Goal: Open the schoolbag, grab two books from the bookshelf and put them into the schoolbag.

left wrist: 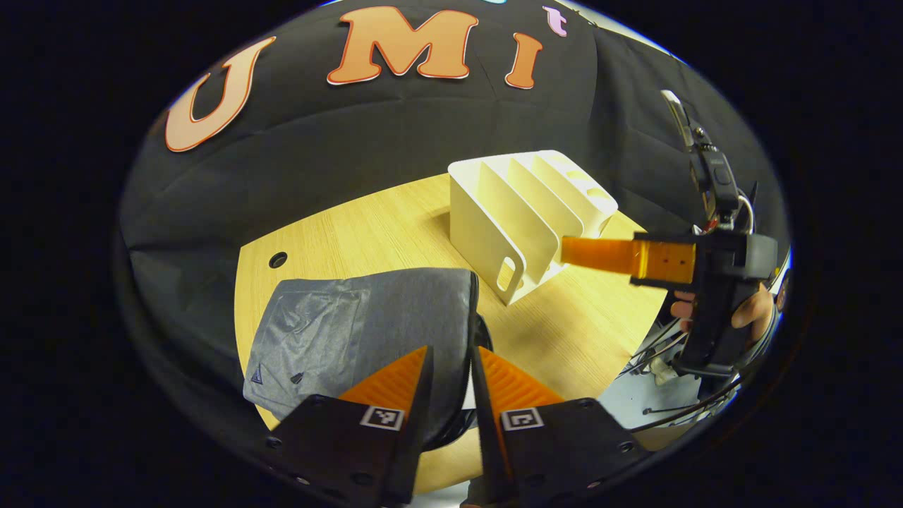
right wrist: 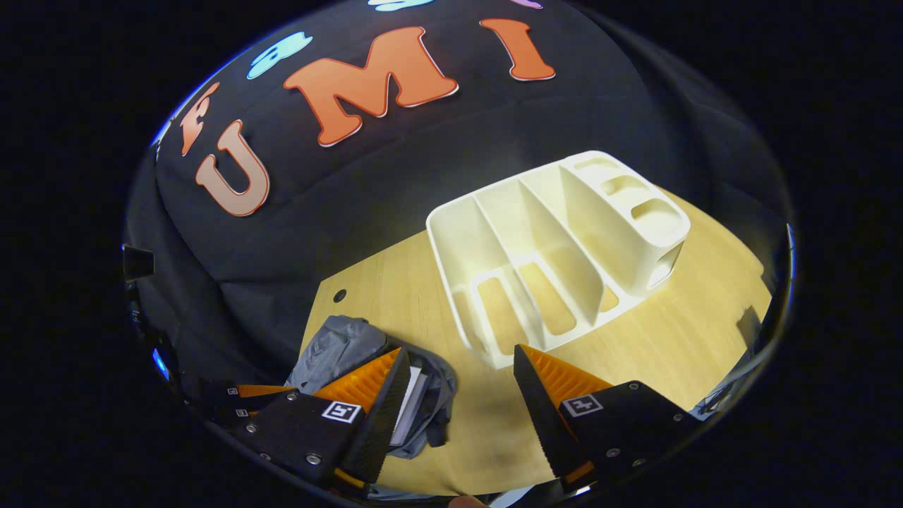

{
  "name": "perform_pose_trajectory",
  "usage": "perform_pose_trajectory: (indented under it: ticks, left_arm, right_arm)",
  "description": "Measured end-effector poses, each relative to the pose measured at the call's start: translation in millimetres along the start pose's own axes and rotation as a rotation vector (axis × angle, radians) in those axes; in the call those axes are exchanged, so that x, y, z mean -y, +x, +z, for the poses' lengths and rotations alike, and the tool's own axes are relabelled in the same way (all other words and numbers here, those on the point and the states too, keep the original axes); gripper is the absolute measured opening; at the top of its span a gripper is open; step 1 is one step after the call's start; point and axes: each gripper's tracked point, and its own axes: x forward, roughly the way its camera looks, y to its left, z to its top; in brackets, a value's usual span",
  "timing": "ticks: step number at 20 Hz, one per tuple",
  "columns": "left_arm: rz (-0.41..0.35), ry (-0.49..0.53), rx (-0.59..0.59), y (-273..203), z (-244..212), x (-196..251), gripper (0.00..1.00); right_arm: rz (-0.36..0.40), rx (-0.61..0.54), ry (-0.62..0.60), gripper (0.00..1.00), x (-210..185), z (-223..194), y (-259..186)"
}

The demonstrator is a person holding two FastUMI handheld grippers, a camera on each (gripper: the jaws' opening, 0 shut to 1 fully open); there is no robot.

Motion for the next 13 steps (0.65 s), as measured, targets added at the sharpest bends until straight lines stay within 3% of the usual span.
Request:
perform_pose_trajectory:
  ticks: [2,4,7,8,13]
  left_arm:
    - [0.019,-0.019,0.017,-2.4,6.9,12.9,0.63]
    - [0.055,-0.038,0.054,-3.6,22.8,21.9,0.78]
    - [0.084,-0.064,0.134,-11.3,47.8,47.3,0.87]
    - [0.097,-0.065,0.167,-14.2,57.5,55.2,0.96]
    - [0.218,-0.111,0.38,-39.9,112.0,79.6,0.97]
  right_arm:
    - [-0.006,0.041,-0.028,0.9,17.9,20.6,-13.7]
    - [-0.011,0.09,-0.075,0.93,34.5,40.9,-23.9]
    - [-0.022,0.164,-0.147,0.95,50.5,72.3,-42.5]
    - [-0.013,0.19,-0.169,0.95,50.4,83.6,-49.0]
    - [0.062,0.294,-0.28,0.95,44.1,131.1,-80.8]
